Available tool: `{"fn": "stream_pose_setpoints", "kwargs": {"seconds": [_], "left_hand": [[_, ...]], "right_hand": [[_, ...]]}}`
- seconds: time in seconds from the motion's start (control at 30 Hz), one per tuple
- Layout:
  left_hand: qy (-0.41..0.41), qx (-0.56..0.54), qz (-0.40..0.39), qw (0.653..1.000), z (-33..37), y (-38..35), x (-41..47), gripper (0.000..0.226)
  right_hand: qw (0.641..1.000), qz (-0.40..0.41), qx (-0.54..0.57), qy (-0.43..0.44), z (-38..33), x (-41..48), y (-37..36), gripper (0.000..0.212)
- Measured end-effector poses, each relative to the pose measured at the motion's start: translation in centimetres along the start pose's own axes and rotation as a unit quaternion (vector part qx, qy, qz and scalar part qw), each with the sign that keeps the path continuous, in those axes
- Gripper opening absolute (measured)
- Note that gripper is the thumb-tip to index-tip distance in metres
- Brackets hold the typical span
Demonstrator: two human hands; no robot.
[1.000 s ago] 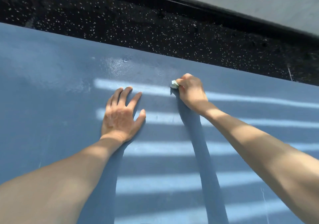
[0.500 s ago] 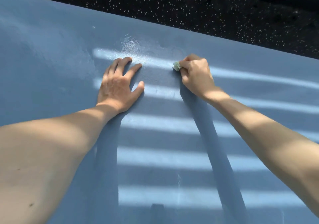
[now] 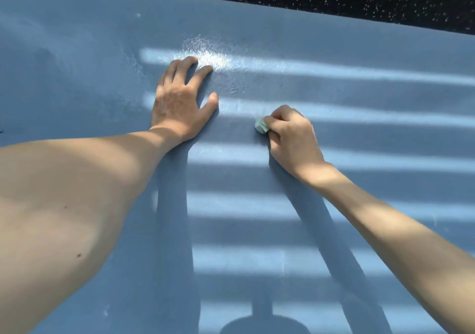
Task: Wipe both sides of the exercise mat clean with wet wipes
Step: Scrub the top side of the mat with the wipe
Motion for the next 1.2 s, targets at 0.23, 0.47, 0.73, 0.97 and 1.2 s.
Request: {"fn": "stream_pose_setpoints", "kwargs": {"seconds": [0.23,0.47,0.73,0.97,1.2], "left_hand": [[-0.001,-0.004,0.006,1.000,0.0,-0.1,-0.1,0.051],[-0.003,0.001,0.004,1.000,0.1,0.0,0.0,0.052],[-0.002,0.003,-0.001,1.000,0.2,0.1,0.1,0.053],[-0.005,0.002,-0.002,1.000,0.1,0.0,0.0,0.052],[-0.005,-0.003,-0.002,1.000,0.2,0.2,-0.1,0.055]], "right_hand": [[1.000,0.003,-0.006,-0.012,-0.1,1.2,0.2,0.018],[0.998,0.007,-0.013,-0.063,-0.1,1.2,0.1,0.020],[0.997,-0.058,0.033,-0.045,-1.9,-4.1,-0.2,0.024],[0.998,-0.067,0.001,-0.007,-3.6,-8.8,-0.9,0.014],[1.000,-0.020,0.011,-0.014,-2.3,-6.0,-0.7,0.019]]}}
Point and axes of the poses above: each hand's wrist, its own x-axis towards the middle knuckle, its own y-axis out of the back of the hand, z = x × y, the point moved 7 cm from there along x, towards the middle knuckle, and after that the axes turned 9 degrees about x, right-handed, at the moved point
